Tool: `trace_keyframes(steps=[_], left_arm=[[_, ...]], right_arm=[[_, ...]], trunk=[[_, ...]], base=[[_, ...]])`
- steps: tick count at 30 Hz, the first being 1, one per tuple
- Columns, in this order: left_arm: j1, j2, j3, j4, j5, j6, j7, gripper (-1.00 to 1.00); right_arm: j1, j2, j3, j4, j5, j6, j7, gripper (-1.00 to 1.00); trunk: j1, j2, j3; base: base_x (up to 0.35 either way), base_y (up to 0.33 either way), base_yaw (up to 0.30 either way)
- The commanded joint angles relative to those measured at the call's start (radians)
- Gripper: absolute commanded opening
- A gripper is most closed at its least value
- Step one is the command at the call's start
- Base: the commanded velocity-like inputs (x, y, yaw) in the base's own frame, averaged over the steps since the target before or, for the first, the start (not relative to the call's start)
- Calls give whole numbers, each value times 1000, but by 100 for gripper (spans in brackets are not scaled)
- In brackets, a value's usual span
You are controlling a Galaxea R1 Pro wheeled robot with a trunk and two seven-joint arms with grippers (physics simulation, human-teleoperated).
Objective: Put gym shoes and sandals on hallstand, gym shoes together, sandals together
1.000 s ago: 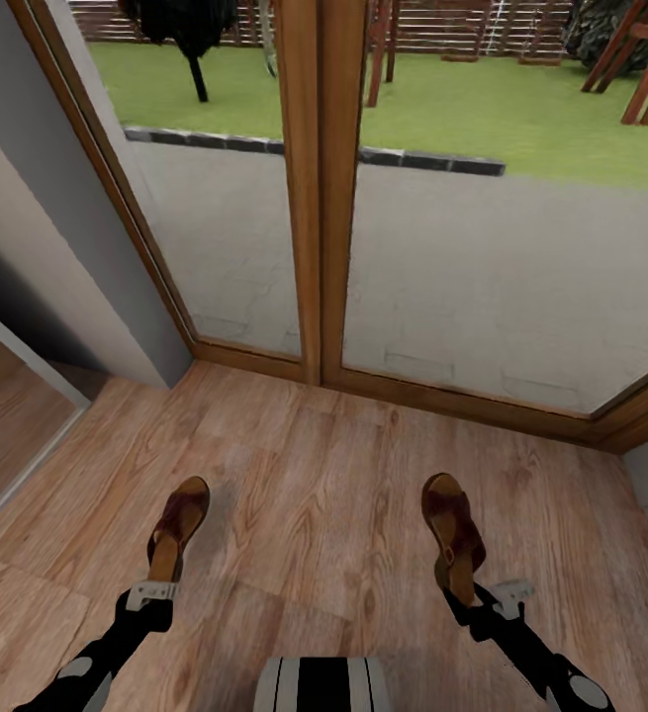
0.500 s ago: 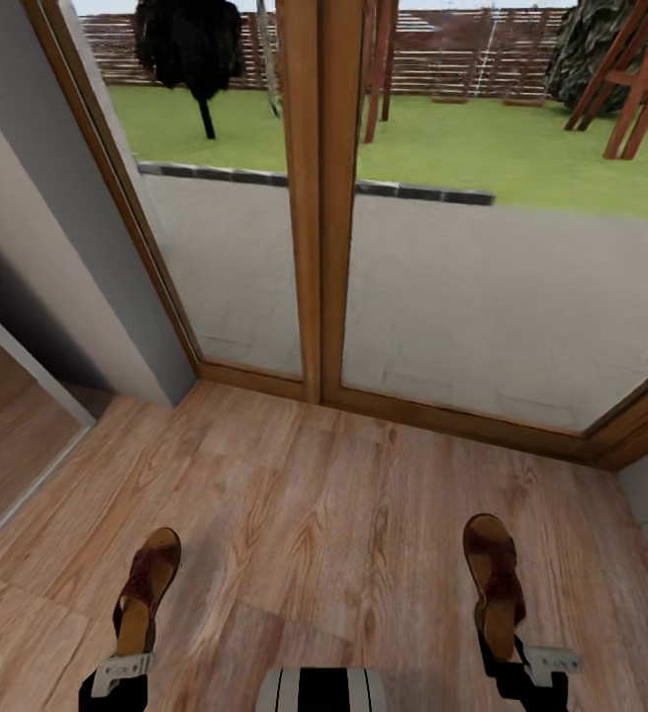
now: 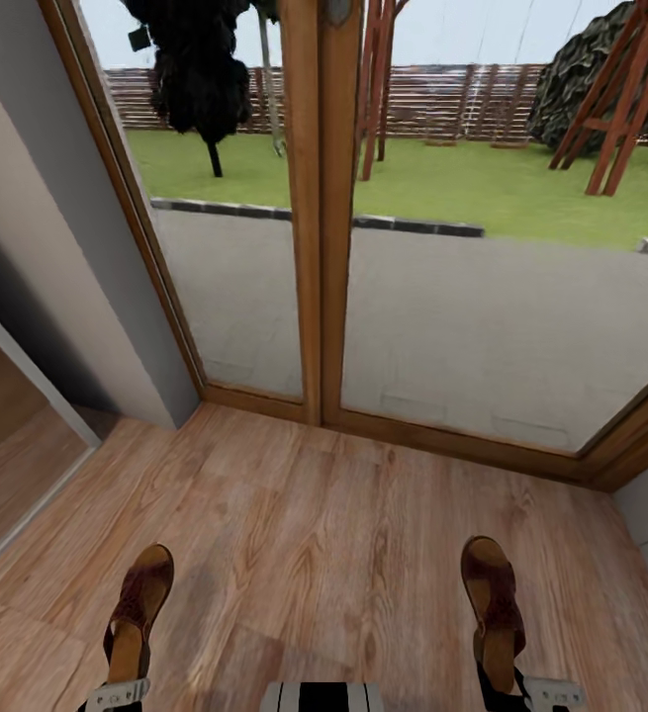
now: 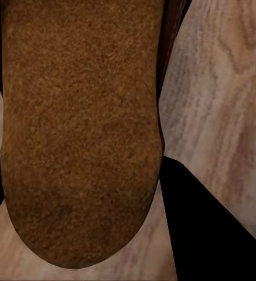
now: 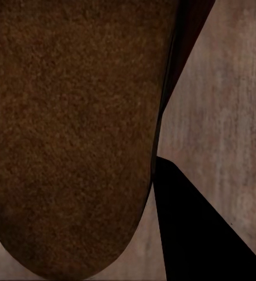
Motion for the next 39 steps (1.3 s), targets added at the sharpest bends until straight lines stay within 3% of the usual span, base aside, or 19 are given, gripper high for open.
trace_keyframes(steps=[1, 30, 39], left_arm=[[-1, -1, 9, 2, -14, -4, -3, -100], [-1, -2, 7, 7, -16, -5, -2, -100], [-1, -2, 7, 8, -15, -5, -2, -100]], right_arm=[[-1, 1, -8, 1, 6, -3, 6, -100], [-1, 2, -7, 28, 9, -2, 10, -100], [-1, 2, -7, 28, 9, -1, 12, -100]], trunk=[[-1, 0, 5], [-14, 7, 162], [-48, 70, 205]], base=[[0, 0, 0], [0, 0, 0], [0, 0, 0]])
